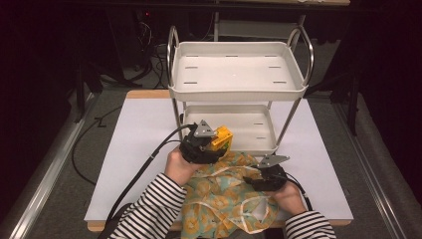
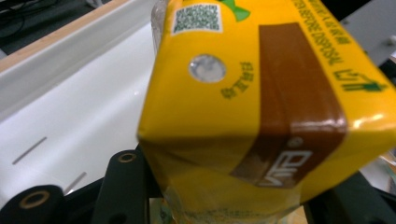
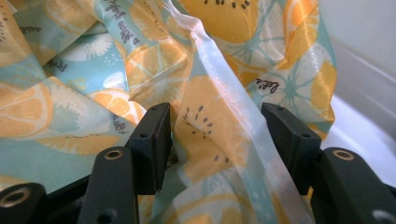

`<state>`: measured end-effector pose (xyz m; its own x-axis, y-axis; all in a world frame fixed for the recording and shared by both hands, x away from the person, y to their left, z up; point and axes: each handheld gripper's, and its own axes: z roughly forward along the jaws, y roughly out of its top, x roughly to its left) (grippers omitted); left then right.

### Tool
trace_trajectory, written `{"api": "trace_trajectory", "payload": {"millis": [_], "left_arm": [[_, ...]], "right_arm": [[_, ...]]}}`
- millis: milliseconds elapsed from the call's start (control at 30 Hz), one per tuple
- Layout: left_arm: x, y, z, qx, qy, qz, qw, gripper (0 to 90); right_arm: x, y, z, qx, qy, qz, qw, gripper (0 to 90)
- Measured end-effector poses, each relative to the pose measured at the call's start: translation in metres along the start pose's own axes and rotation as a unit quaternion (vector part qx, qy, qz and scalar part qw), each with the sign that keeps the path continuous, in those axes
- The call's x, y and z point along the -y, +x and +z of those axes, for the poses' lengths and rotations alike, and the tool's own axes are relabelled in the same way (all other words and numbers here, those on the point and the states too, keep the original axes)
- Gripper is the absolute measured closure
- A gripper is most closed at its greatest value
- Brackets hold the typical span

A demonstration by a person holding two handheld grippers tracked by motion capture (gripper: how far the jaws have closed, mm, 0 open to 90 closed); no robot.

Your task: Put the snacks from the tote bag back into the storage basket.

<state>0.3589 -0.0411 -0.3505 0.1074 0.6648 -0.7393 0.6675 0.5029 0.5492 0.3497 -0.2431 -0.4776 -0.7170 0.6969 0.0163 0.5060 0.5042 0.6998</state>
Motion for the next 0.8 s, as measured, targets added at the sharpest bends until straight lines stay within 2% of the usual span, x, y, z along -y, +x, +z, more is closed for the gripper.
{"api": "trace_trajectory", "payload": {"millis": [100, 167, 400, 467, 600, 800], "left_arm": [[-0.004, -0.001, 0.003, 0.003, 0.0, -0.005, 1.0, 50.6], [-0.004, -0.001, 0.005, -0.002, -0.001, -0.011, 0.9999, 50.6], [-0.005, 0.0, 0.013, -0.006, -0.007, -0.007, 0.9999, 50.6], [-0.007, -0.001, 0.016, -0.008, -0.009, -0.017, 0.9998, 50.7], [-0.009, 0.0, 0.019, -0.006, -0.013, -0.014, 0.9998, 50.6], [-0.014, 0.0, 0.025, -0.012, -0.024, -0.024, 0.9993, 50.6]], "right_arm": [[0.0, 0.0, 0.0, 0.0, 0.001, 0.0, 1.0, 45.3], [0.0, 0.0, 0.0, 0.001, 0.001, 0.0, 1.0, 45.3], [0.0, 0.0, 0.0, -0.001, 0.001, 0.0, 1.0, 45.2], [0.0, 0.0, 0.0, 0.0, 0.001, 0.0, 1.0, 45.2], [0.0, 0.001, 0.0, 0.001, 0.003, 0.001, 1.0, 45.2], [0.0, 0.0, 0.0, -0.001, 0.001, 0.001, 1.0, 45.1]]}}
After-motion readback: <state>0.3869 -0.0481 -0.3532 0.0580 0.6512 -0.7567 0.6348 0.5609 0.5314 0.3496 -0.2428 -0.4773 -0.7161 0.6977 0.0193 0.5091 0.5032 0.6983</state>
